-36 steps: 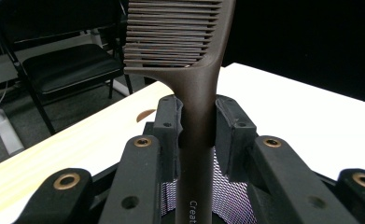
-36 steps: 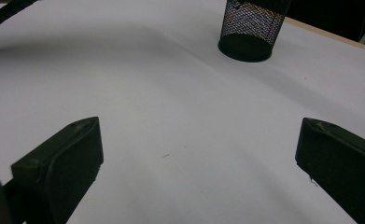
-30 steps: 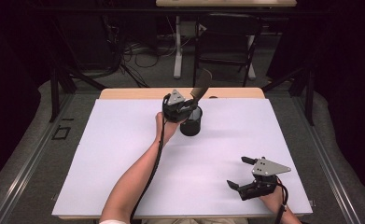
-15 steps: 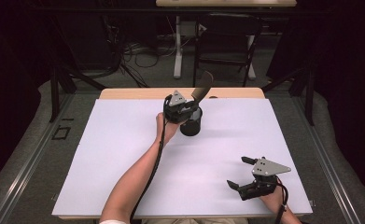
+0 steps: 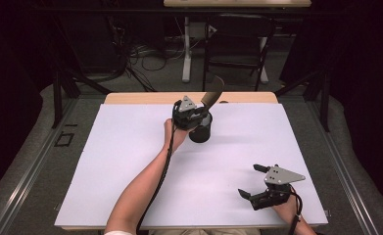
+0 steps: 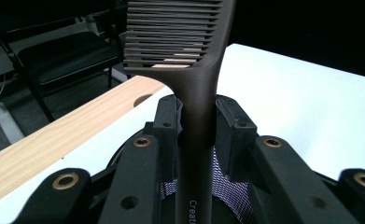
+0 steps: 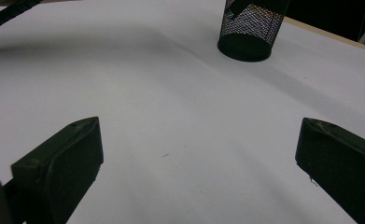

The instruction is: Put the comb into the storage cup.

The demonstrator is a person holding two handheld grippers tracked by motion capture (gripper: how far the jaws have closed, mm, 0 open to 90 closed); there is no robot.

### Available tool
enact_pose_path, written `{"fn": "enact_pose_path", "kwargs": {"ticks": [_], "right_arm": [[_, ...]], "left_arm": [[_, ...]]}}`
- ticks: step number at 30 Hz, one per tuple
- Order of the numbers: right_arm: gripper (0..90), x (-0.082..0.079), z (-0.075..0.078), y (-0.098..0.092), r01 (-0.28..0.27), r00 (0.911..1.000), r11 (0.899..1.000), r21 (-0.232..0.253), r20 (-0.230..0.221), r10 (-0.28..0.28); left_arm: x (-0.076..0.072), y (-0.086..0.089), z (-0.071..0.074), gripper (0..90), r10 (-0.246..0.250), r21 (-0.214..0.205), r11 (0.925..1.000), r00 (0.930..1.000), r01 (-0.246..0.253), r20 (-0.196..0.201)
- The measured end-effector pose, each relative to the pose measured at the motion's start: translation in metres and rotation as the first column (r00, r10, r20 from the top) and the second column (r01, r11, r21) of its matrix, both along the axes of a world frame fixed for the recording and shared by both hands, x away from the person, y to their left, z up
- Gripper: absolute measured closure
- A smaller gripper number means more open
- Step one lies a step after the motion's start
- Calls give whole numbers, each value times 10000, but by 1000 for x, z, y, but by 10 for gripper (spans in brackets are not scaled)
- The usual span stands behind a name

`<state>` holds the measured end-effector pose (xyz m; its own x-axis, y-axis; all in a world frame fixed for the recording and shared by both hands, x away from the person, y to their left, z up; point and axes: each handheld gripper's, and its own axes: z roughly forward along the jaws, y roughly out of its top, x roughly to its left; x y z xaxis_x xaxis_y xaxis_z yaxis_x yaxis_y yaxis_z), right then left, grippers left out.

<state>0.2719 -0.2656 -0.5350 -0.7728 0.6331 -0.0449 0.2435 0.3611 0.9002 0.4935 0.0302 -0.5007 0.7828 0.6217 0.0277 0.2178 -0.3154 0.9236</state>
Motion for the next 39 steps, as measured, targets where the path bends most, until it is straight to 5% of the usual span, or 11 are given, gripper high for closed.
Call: {"fn": "enact_pose_path", "kwargs": {"ticks": [21, 29, 39], "right_arm": [[6, 0, 0, 0, 20, 10000, 10000, 3, 14, -20], [6, 0, 0, 0, 8, 10000, 10000, 8, 5, -8], [6, 0, 0, 0, -6, 10000, 10000, -38, 4, 6]], "left_arm": [[-3, -3, -3, 703, 80, 499, 9987, 9999, -75, -105], [-8, 3, 2, 360, -77, 333, 9994, 9995, 87, -302], [-16, 10, 14, 152, -219, 531, 9983, 9984, 246, -516]]}}
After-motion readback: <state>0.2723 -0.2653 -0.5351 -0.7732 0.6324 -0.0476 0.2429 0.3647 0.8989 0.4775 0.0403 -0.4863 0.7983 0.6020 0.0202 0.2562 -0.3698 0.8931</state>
